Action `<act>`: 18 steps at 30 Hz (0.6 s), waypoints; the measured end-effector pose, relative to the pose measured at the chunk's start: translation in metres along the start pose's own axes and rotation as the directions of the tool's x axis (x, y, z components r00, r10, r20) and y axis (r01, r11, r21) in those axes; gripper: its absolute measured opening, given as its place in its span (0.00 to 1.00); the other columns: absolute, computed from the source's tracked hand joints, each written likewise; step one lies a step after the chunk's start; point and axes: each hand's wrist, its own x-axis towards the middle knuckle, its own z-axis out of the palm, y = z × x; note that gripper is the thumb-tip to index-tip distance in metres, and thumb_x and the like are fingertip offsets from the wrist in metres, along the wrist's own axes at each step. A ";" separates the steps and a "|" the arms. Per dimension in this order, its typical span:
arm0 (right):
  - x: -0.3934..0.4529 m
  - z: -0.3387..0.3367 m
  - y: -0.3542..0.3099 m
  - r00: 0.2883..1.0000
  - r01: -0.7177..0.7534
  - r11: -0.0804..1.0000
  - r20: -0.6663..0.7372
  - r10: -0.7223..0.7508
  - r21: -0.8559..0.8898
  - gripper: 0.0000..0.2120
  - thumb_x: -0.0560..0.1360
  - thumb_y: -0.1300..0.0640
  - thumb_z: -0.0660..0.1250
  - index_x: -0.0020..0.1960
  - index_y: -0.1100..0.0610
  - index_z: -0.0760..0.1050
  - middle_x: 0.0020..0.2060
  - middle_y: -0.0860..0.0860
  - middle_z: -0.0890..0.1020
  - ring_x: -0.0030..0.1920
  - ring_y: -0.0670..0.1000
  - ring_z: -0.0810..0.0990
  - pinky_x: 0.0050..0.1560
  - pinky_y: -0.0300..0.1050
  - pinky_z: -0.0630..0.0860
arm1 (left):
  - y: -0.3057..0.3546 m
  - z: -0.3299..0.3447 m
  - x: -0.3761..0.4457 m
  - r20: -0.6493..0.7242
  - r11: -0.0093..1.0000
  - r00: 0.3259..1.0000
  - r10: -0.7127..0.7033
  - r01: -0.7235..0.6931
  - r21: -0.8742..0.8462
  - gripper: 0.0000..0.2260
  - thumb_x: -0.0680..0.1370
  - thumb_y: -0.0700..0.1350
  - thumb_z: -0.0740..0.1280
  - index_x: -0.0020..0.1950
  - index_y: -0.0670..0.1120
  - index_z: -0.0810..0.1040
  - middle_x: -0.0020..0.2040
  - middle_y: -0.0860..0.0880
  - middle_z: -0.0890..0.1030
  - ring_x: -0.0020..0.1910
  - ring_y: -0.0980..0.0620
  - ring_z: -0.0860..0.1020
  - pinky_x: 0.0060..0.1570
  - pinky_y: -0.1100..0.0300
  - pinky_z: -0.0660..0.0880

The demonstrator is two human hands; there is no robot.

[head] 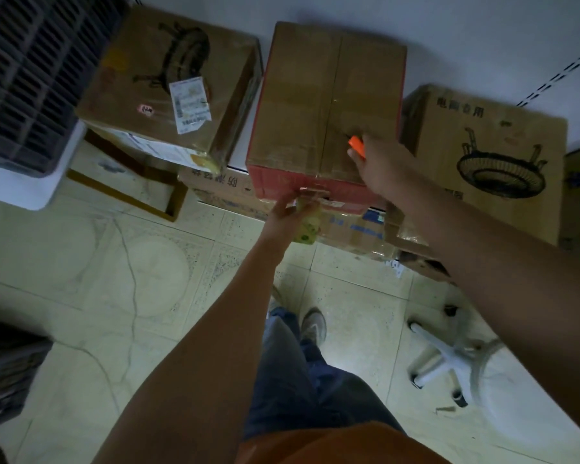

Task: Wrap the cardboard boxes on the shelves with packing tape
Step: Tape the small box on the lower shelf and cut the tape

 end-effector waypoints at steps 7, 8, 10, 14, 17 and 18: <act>-0.051 -0.007 -0.032 0.983 0.179 0.981 0.043 -0.176 -0.079 0.13 0.84 0.47 0.56 0.53 0.56 0.72 0.34 0.48 0.73 0.29 0.46 0.71 0.28 0.40 0.65 | 0.000 0.009 0.003 -0.080 0.992 0.996 0.036 -0.046 -0.118 0.14 0.80 0.41 0.69 0.63 0.46 0.70 0.46 0.54 0.77 0.42 0.61 0.76 0.33 0.72 0.75; -0.056 -0.002 -0.037 0.977 0.197 0.976 0.105 -0.187 -0.092 0.14 0.84 0.47 0.56 0.52 0.56 0.72 0.35 0.49 0.74 0.30 0.47 0.71 0.30 0.41 0.66 | -0.004 0.008 0.005 -0.104 0.993 0.994 0.035 -0.047 -0.107 0.16 0.80 0.42 0.68 0.65 0.44 0.69 0.47 0.53 0.77 0.43 0.58 0.77 0.33 0.71 0.74; -0.054 0.011 -0.042 0.970 0.213 0.971 0.144 -0.196 -0.112 0.16 0.83 0.47 0.58 0.51 0.59 0.75 0.38 0.52 0.76 0.35 0.51 0.73 0.38 0.45 0.73 | -0.006 0.006 0.006 -0.115 0.996 0.992 0.043 -0.051 -0.067 0.16 0.80 0.41 0.67 0.67 0.43 0.70 0.47 0.52 0.77 0.44 0.56 0.77 0.32 0.72 0.73; -0.042 0.023 -0.045 0.957 0.225 0.964 0.220 -0.191 -0.140 0.14 0.82 0.51 0.60 0.54 0.61 0.77 0.39 0.52 0.73 0.38 0.52 0.73 0.42 0.47 0.75 | -0.002 0.001 0.007 -0.068 0.998 0.997 0.049 -0.050 -0.023 0.15 0.82 0.39 0.64 0.68 0.41 0.72 0.46 0.53 0.76 0.39 0.60 0.76 0.26 0.74 0.72; -0.034 0.029 -0.051 0.950 0.211 0.961 0.269 -0.158 -0.179 0.09 0.81 0.58 0.63 0.55 0.63 0.78 0.35 0.51 0.72 0.37 0.52 0.74 0.40 0.45 0.74 | 0.001 -0.002 0.007 -0.073 0.999 0.997 0.028 -0.029 -0.020 0.13 0.81 0.39 0.65 0.65 0.43 0.74 0.46 0.52 0.77 0.40 0.57 0.76 0.26 0.71 0.72; -0.032 0.030 -0.053 0.951 0.199 0.961 0.274 -0.142 -0.194 0.08 0.80 0.60 0.64 0.54 0.63 0.79 0.33 0.51 0.71 0.36 0.52 0.75 0.39 0.45 0.74 | 0.000 -0.003 0.009 -0.080 1.000 0.997 0.023 -0.024 -0.011 0.12 0.80 0.39 0.66 0.63 0.44 0.76 0.46 0.53 0.78 0.42 0.55 0.77 0.28 0.67 0.73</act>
